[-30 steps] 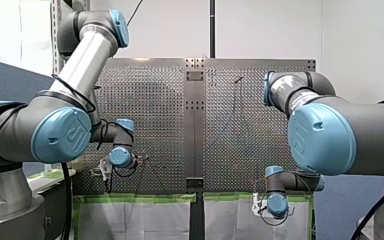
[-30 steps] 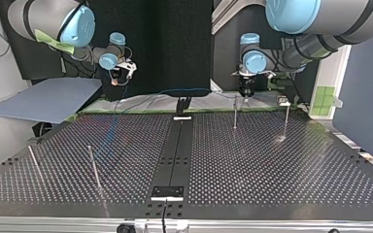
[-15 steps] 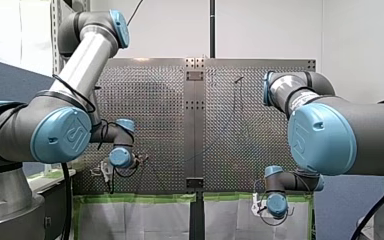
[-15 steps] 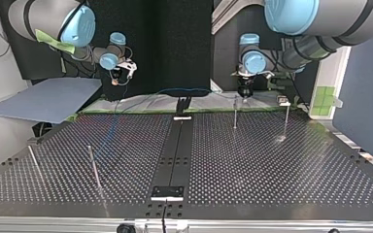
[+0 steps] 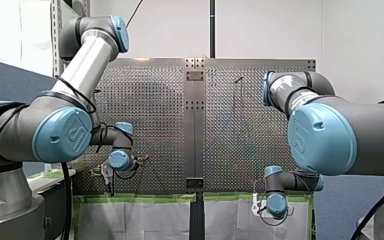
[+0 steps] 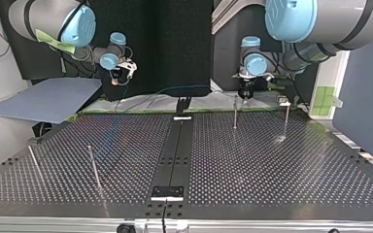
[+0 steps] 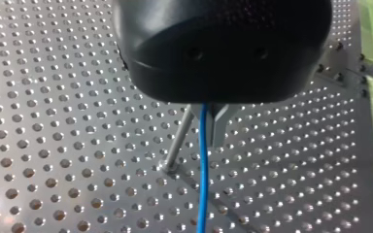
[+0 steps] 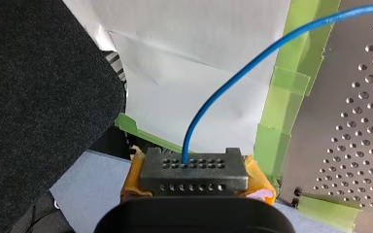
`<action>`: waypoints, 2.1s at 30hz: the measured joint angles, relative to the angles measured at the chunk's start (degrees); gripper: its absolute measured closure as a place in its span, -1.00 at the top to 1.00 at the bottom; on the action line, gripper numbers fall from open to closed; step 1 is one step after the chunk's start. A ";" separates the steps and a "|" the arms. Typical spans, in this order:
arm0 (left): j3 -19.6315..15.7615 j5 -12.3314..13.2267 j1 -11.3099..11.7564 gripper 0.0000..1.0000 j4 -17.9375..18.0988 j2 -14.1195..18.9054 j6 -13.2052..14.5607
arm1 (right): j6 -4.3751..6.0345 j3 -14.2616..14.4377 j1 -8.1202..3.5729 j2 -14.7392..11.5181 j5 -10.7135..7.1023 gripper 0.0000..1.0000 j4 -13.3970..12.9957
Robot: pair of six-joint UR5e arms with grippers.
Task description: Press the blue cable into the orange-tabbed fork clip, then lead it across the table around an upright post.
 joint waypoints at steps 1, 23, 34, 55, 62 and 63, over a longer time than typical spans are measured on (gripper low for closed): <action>0.23 0.11 0.11 -1.00 -0.03 0.00 -0.04 | -0.01 0.00 0.00 0.00 0.03 -1.00 0.00; 2.97 1.30 1.42 -1.00 -1.07 -0.02 -0.81 | -0.11 -0.14 -0.39 0.01 0.22 -1.00 -0.07; 3.08 1.24 1.98 -0.79 -1.13 -0.02 0.70 | -0.11 -0.16 -0.67 0.00 0.25 -1.00 -0.13; 3.08 0.87 1.71 0.82 -8.63 -0.01 9.15 | -0.16 -0.13 -0.46 0.02 0.25 -1.00 0.00; 3.04 2.07 1.85 0.82 -12.22 0.85 9.66 | -0.11 -0.11 -0.43 0.01 0.25 -1.00 0.07; 3.04 2.14 1.86 0.82 -12.59 1.17 9.64 | -0.11 -0.13 -0.43 0.01 0.25 -1.00 0.08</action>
